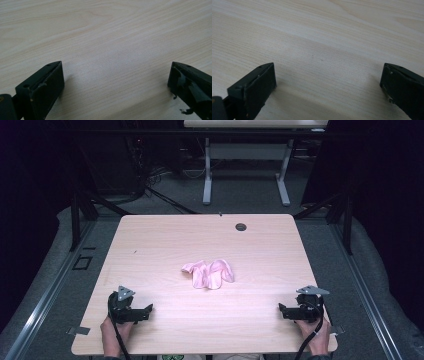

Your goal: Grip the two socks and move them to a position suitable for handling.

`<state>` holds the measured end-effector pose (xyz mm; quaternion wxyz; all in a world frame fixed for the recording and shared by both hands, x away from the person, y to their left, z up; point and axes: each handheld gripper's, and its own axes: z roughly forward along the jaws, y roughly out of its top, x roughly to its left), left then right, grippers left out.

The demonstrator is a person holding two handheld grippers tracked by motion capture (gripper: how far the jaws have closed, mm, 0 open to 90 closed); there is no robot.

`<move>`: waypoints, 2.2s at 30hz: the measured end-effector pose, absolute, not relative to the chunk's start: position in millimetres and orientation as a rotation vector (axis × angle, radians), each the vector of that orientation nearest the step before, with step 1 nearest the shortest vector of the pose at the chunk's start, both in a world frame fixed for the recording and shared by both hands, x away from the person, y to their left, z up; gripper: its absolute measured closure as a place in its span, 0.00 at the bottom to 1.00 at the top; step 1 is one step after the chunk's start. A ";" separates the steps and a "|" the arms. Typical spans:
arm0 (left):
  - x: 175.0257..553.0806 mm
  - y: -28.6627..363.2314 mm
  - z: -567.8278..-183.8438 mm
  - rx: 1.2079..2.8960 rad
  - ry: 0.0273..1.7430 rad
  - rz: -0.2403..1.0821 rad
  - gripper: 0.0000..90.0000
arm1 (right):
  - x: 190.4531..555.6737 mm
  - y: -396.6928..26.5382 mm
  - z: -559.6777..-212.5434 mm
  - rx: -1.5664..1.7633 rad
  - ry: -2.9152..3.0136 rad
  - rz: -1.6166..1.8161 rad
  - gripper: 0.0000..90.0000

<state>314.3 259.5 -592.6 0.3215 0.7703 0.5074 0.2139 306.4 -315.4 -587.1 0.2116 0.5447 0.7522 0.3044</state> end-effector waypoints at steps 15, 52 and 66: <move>314.2 259.5 -592.7 2.022 1.332 0.564 0.01 | 330.5 -262.9 -544.8 1.379 2.260 0.971 0.00; 313.4 259.8 -592.1 2.022 1.322 0.566 0.05 | 439.3 -101.4 -551.3 1.112 2.474 0.856 0.31; 313.8 259.8 -592.2 2.018 1.322 0.568 0.05 | 438.6 -95.8 -563.0 1.077 2.504 0.746 0.72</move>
